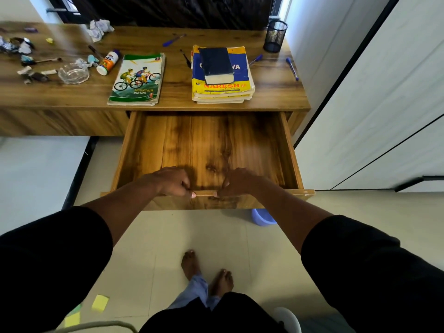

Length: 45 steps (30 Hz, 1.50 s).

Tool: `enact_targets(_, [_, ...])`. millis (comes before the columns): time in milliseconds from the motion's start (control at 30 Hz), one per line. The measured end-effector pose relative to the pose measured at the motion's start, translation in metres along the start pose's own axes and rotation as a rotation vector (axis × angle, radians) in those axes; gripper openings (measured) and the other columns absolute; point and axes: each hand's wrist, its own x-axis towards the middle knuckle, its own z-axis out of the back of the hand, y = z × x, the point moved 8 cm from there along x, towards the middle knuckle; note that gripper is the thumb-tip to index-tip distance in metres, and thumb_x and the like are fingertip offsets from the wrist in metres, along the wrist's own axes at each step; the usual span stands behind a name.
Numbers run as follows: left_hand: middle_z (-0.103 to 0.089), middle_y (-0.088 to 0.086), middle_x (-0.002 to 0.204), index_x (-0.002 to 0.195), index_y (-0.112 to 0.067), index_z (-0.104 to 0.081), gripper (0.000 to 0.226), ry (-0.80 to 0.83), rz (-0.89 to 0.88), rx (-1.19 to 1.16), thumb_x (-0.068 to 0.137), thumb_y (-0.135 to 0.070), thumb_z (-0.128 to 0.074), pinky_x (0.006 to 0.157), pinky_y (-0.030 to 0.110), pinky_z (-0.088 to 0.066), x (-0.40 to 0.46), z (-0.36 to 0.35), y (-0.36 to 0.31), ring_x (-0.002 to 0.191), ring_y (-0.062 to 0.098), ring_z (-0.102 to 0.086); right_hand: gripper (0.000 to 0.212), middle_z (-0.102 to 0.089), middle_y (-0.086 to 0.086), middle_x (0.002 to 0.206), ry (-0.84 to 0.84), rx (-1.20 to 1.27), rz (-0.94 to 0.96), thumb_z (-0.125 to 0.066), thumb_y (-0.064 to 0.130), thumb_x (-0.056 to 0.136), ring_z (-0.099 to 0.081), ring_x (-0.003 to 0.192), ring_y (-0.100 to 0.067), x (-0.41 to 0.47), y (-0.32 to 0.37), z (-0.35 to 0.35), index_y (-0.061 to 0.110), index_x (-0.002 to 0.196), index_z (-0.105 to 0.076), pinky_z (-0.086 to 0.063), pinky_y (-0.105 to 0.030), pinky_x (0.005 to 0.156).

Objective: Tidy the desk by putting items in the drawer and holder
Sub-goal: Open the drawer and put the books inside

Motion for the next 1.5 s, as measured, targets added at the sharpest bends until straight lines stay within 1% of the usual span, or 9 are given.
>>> enact_targets(233, [-0.068,-0.006,0.115,0.104,-0.027,-0.075,0.044,0.207,0.060,-0.091,0.076,-0.061,-0.079,0.097,0.042,-0.054,0.000,-0.020,0.006,0.108,0.017,-0.061,0.075,-0.061,-0.002,0.132,0.144,0.153,-0.020,-0.072,0.065,0.083,-0.058,0.118,-0.025,-0.004,0.001,-0.016,0.016,0.139,-0.059,-0.051,-0.036,0.096])
enact_targets(400, [-0.071,-0.007,0.102,0.094,-0.028,-0.076,0.033,0.348,0.058,-0.145,0.078,-0.057,-0.080,0.087,0.034,-0.056,-0.002,-0.035,0.004,0.103,0.015,-0.063,0.069,-0.056,0.008,0.091,0.279,0.256,-0.024,-0.078,0.057,0.082,-0.057,0.101,-0.021,-0.003,0.005,-0.029,0.012,0.131,-0.060,-0.052,-0.036,0.088])
enact_targets(567, [-0.074,-0.002,0.101,0.091,-0.026,-0.077,0.033,0.444,0.059,-0.186,0.075,-0.054,-0.084,0.089,0.040,-0.061,-0.006,-0.047,0.005,0.103,0.021,-0.068,0.067,-0.071,-0.012,0.110,0.431,0.350,-0.037,-0.086,0.054,0.074,-0.069,0.105,-0.031,0.003,0.010,-0.051,0.010,0.122,-0.067,-0.061,-0.047,0.089])
enact_targets(667, [-0.075,-0.001,0.105,0.098,-0.021,-0.077,0.035,0.458,0.083,-0.220,0.077,-0.048,-0.085,0.087,0.038,-0.062,-0.009,-0.047,0.008,0.103,0.021,-0.069,0.066,-0.073,-0.014,0.109,0.491,0.338,-0.052,-0.088,0.055,0.071,-0.072,0.101,-0.031,0.011,0.008,-0.058,0.011,0.117,-0.070,-0.062,-0.049,0.087])
enact_targets(900, [-0.072,0.000,0.103,0.089,-0.025,-0.077,0.028,0.451,0.128,-0.277,0.077,-0.049,-0.085,0.081,0.035,-0.063,-0.007,-0.045,0.012,0.104,0.020,-0.068,0.064,-0.074,-0.014,0.111,0.597,0.338,-0.087,-0.087,0.053,0.074,-0.073,0.102,-0.031,0.017,0.005,-0.057,0.010,0.119,-0.070,-0.062,-0.048,0.085])
enact_targets(1033, [-0.077,0.004,0.107,0.112,-0.017,-0.076,0.040,0.399,0.168,-0.452,0.089,-0.049,-0.073,0.092,0.045,-0.060,-0.006,-0.034,0.019,0.104,0.023,-0.071,0.047,-0.077,-0.013,0.104,0.496,0.466,-0.098,-0.077,0.046,0.088,-0.075,0.095,-0.029,0.021,-0.001,-0.043,0.013,0.120,-0.071,-0.063,-0.045,0.082])
enact_targets(1100, [-0.076,0.007,0.110,0.118,-0.015,-0.071,0.037,0.259,0.163,-0.560,0.094,-0.043,-0.070,0.091,0.045,-0.060,0.002,-0.016,0.025,0.105,0.024,-0.072,0.039,-0.077,-0.012,0.105,0.370,0.521,-0.089,-0.071,0.042,0.094,-0.075,0.094,-0.027,0.030,-0.010,-0.027,0.013,0.120,-0.069,-0.063,-0.043,0.083])
enact_targets(1300, [-0.076,0.000,0.102,0.109,-0.023,-0.071,0.018,-0.275,0.199,-0.866,0.097,-0.036,-0.066,0.086,0.039,-0.060,0.030,0.063,0.042,0.097,0.019,-0.071,0.035,-0.075,-0.004,0.094,-0.169,0.621,-0.069,-0.060,0.049,0.098,-0.073,0.085,-0.021,0.054,-0.039,0.068,0.017,0.106,-0.071,-0.061,-0.036,0.075])
enact_targets(1500, [-0.069,0.003,0.112,0.095,-0.027,-0.064,0.020,-0.509,0.157,-1.150,0.098,-0.046,-0.061,0.093,0.041,-0.056,0.057,0.138,0.043,0.106,0.024,-0.066,0.045,-0.070,0.006,0.112,-0.626,0.627,-0.173,-0.056,0.068,0.091,-0.068,0.102,-0.018,0.073,-0.072,0.166,0.029,0.111,-0.066,-0.059,-0.038,0.082])
